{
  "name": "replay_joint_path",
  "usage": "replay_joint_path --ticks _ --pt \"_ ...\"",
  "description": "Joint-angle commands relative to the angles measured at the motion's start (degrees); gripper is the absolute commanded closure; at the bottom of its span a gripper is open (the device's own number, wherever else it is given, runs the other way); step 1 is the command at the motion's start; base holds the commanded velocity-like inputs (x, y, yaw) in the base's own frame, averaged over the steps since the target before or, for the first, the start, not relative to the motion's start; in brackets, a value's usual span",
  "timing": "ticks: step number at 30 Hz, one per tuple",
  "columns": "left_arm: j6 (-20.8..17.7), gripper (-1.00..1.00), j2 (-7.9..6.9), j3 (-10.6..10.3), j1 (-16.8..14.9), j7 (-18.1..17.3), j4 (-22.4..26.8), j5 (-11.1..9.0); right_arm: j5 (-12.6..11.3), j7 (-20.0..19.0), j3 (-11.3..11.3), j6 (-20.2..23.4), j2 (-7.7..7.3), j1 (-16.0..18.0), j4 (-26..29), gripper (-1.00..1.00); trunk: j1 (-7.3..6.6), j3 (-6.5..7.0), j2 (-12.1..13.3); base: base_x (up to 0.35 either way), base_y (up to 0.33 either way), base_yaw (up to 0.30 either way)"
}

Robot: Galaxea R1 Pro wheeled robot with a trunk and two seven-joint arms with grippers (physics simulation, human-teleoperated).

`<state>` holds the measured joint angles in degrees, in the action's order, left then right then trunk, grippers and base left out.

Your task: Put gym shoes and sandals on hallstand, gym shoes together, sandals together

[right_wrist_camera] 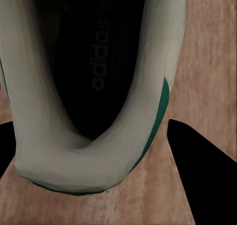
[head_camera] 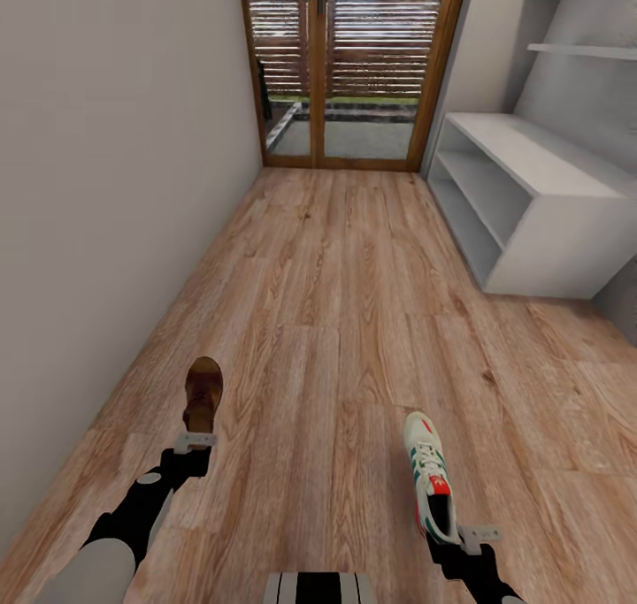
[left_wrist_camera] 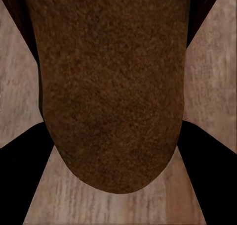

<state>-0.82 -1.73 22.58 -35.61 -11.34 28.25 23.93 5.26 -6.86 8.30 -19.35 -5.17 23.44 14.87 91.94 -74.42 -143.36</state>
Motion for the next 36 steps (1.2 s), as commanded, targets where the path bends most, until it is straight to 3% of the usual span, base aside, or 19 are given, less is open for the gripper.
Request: replay_joint_path --ticks 1,7,10,15,24,33,36 --pt "-0.1 1.00 0.00 -0.1 0.0 -0.5 0.1 0.6 0.6 -0.3 0.4 -0.2 -0.17 0.0 -0.1 1.00 -0.03 0.22 0.0 0.000 0.000 0.000" --pt "0.5 1.00 -0.24 -0.9 0.2 -0.2 -0.6 0.6 0.5 -0.3 0.5 -0.2 -1.01 0.0 -0.1 1.00 -0.19 1.95 0.1 0.000 0.000 0.000" --pt "0.6 1.00 -0.50 -0.7 2.0 0.1 -0.7 0.5 0.5 -0.3 0.5 -0.3 -0.95 0.0 0.0 1.00 -0.27 2.87 0.1 0.000 0.000 0.000" --pt "2.0 1.00 -0.89 1.1 7.0 0.2 -0.1 -0.3 0.5 -0.3 0.4 -0.3 -0.76 0.0 -0.1 1.00 -1.36 4.21 2.1 0.000 0.000 0.000" --pt "7.5 1.00 -1.06 4.6 11.9 0.3 -0.7 -0.6 0.5 -0.3 0.4 -3.3 -0.76 -0.1 -1.9 1.00 -3.34 6.63 5.7 0.000 0.000 0.000" --pt "8.5 1.00 -0.83 5.4 12.9 0.2 -0.9 -0.7 0.5 -0.3 0.4 -4.3 -0.66 -0.1 -2.7 1.00 -5.32 9.05 9.3 0.000 0.000 0.000" --pt "11.0 1.00 -0.96 5.4 13.1 0.2 -1.5 -0.7 0.5 -0.3 0.4 -4.4 -0.63 -0.1 -2.7 1.00 -5.32 9.32 9.3 0.000 0.000 0.000"
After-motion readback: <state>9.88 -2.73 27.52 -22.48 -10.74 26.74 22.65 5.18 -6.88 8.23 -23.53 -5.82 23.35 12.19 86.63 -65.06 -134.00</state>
